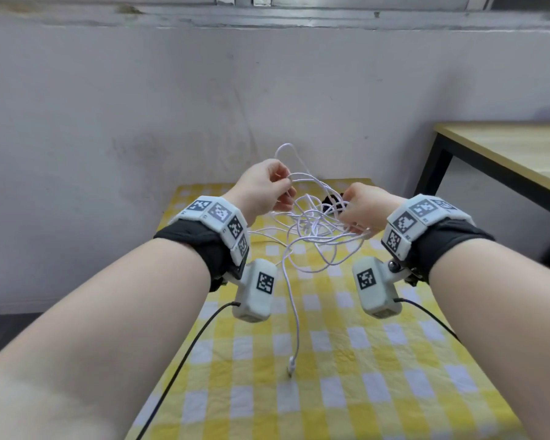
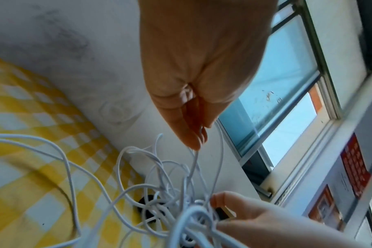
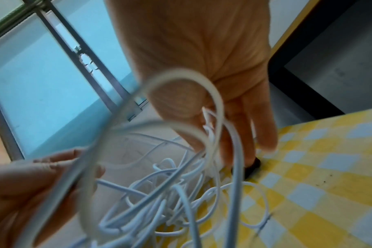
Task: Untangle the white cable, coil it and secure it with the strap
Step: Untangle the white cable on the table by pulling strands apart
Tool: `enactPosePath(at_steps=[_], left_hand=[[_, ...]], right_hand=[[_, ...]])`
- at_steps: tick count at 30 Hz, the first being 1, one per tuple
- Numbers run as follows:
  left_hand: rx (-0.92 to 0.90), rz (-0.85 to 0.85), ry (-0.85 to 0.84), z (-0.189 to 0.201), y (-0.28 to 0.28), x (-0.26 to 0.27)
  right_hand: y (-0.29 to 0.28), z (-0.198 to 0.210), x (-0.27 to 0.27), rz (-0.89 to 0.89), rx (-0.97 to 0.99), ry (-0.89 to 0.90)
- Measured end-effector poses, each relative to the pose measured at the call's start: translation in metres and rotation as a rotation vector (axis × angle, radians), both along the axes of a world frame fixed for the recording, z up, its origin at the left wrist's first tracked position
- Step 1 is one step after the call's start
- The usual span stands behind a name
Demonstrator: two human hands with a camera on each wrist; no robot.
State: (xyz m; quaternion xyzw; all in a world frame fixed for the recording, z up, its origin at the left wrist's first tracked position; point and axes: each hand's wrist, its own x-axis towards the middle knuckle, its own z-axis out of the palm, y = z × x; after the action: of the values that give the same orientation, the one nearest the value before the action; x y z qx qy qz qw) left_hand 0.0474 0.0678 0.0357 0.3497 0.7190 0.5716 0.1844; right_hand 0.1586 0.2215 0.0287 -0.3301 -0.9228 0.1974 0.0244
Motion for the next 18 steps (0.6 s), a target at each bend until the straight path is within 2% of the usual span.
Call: enactPosePath(at_steps=[1, 3, 6, 10, 12, 15, 18], left_hand=[[0.017, -0.025, -0.048, 0.002, -0.001, 0.000], [0.000, -0.087, -0.052, 0.004, -0.001, 0.002], [-0.012, -0.133, -0.034, 0.005, 0.002, 0.006], [-0.003, -0.127, -0.017, 0.007, 0.001, 0.008], [-0.063, -0.109, 0.066, 0.007, -0.001, 0.005], [-0.225, -0.125, 0.193, 0.003, 0.000, 0.003], [-0.236, -0.186, 0.125, -0.001, 0.000, 0.004]], right_hand=[[0.001, 0.000, 0.000, 0.003, 0.083, -0.012], [-0.003, 0.002, -0.002, 0.051, 0.157, 0.078], [-0.016, 0.010, -0.005, 0.170, 0.108, 0.216], [-0.020, 0.007, -0.008, 0.188, 0.044, 0.183], [-0.020, 0.007, -0.009, 0.139, -0.069, 0.273], [-0.028, 0.022, -0.009, 0.150, -0.267, 0.502], [-0.041, 0.038, -0.009, 0.248, -0.470, 0.627]])
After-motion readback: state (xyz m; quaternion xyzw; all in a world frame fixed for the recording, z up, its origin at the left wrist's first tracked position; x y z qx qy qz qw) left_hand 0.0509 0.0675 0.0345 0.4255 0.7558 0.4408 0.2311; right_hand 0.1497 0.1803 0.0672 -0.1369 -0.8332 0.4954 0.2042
